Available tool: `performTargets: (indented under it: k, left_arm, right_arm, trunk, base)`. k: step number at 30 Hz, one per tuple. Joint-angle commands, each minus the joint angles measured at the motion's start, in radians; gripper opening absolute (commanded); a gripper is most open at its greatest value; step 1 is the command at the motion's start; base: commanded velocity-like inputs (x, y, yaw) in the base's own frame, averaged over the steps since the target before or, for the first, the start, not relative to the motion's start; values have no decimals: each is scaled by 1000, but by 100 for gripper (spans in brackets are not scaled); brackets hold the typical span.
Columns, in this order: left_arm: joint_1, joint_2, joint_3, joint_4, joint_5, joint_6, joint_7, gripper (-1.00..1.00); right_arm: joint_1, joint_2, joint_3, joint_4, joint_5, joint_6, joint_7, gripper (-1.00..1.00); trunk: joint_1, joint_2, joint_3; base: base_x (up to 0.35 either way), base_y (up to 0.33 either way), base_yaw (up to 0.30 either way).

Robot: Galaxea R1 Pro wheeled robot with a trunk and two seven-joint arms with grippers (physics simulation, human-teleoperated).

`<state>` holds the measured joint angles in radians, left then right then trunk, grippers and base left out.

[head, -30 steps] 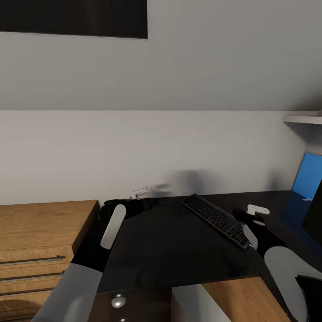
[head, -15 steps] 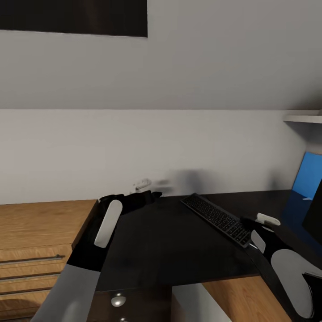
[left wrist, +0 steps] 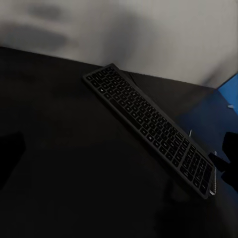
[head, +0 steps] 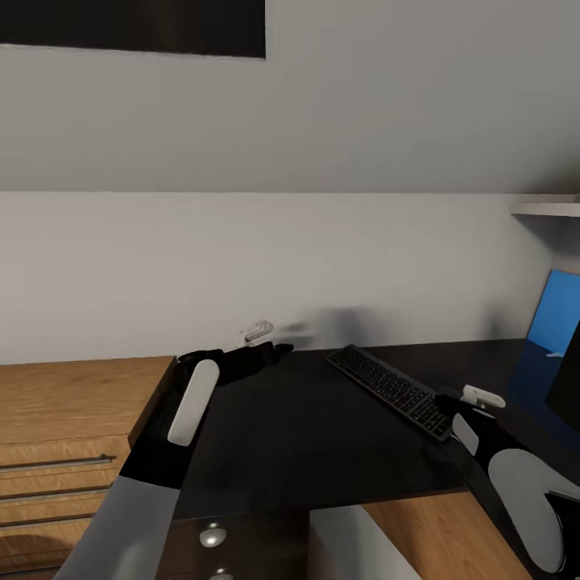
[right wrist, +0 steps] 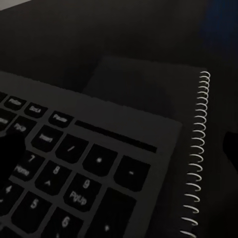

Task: In the bedroom, organize the workspace by keeping the computer under the desk, ensuring the monitor is on the desk, placing the keyboard on the desk next to the monitor, placing the mouse on the desk next to the keyboard, moving the folder from the swivel chair onto the desk next to the mouse, stacking the notebook on top of the folder with the pen on top of the notebook, and positioning the swivel chair next to the desk.

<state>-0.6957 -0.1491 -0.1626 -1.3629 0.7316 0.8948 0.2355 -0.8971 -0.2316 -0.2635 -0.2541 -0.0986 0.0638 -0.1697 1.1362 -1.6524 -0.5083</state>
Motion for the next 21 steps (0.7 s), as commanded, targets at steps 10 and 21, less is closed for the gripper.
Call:
performTargets:
  k: [10,21]
  left_arm:
    - [-1,0,0,0,11,3,11,100]
    - [-1,0,0,0,11,3,11,100]
  right_arm:
    - [0,1,4,-6,-10,81,-7,100]
    - [0,3,3,-12,-12,146,-4,100]
  trunk:
    - [0,-1,-1]
    - [0,-1,-1]
  base:
    - [0,0,0]
    - [0,0,0]
